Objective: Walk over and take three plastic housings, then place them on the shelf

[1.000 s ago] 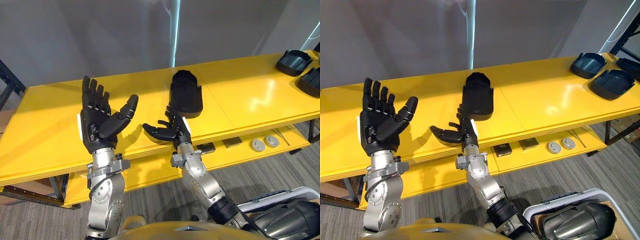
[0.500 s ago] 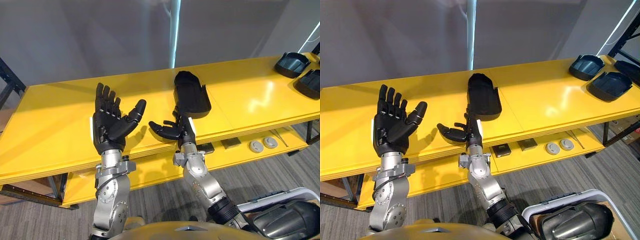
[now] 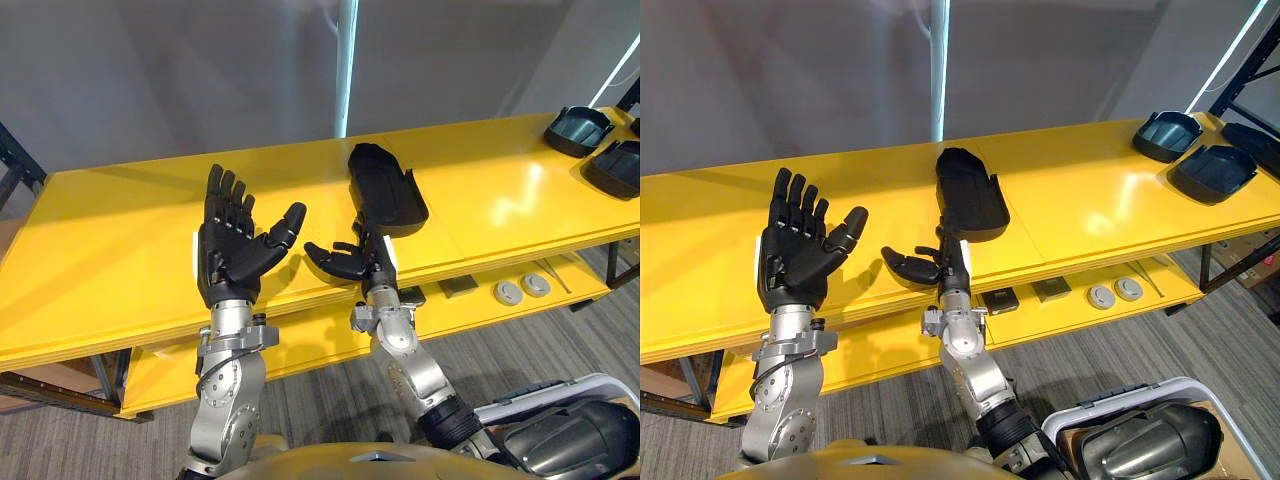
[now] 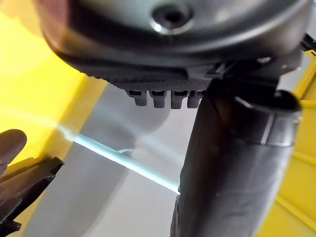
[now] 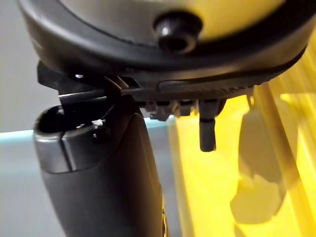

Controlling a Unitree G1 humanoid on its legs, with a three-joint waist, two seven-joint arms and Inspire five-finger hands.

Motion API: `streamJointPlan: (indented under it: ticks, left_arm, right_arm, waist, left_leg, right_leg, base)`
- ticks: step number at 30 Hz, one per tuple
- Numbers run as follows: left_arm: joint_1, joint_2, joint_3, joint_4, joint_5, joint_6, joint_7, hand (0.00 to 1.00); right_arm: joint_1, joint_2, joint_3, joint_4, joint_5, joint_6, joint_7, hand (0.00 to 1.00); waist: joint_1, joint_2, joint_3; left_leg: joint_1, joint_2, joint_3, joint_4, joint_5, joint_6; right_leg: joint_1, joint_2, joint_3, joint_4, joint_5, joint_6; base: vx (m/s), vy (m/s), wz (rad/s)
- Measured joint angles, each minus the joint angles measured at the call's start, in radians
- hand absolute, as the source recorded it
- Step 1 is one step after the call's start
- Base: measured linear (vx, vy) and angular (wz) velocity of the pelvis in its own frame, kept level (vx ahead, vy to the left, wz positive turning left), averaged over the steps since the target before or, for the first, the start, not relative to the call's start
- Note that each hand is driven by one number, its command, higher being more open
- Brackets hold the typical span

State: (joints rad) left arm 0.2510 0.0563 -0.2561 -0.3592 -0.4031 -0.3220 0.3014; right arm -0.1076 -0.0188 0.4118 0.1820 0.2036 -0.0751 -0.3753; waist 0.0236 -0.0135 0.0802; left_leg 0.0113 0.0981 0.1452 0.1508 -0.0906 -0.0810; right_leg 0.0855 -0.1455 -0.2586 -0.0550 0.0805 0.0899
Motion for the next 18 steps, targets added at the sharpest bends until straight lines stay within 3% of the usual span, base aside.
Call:
streamJointPlan:
  ticks: [11, 14, 18]
  left_arm:
    - [0.0, 0.0, 0.057, 0.0, -0.001, 0.004, -0.006, 1.0]
    - [0.004, 0.001, 0.069, 0.0, -0.065, 0.004, -0.053, 1.0]
    - [0.031, 0.004, 0.077, -0.001, -0.066, 0.002, -0.092, 1.0]
  right_arm:
    - [0.015, -0.022, -0.02, -0.012, 0.001, -0.008, 0.132, 1.0]
    - [0.062, -0.046, -0.022, -0.139, 0.0, -0.011, 0.2, 1.0]
    - [0.172, -0.099, -0.06, -0.389, -0.001, -0.086, 0.303, 1.0]
  waist:
    - [0.0, 0.008, -0.009]
    - [0.002, 0.008, -0.009]
    - [-0.002, 0.008, -0.009]
  left_leg:
    - [0.0, 0.0, 0.0, 0.0, -0.001, -0.001]
    - [-0.002, 0.001, 0.002, 0.001, -0.002, -0.002]
    - [-0.003, 0.004, 0.02, 0.003, -0.009, -0.003]
  right_leg:
    - [0.0, 0.002, 0.001, 0.0, 0.0, 0.0]
    - [-0.004, 0.004, 0.003, 0.0, 0.0, 0.0]
    - [-0.014, 0.006, 0.021, 0.0, 0.0, 0.0]
  base:
    - [0.0, 0.0, 0.0]
    - [0.0, 0.0, -0.02]
    - [0.01, 0.002, -0.12]
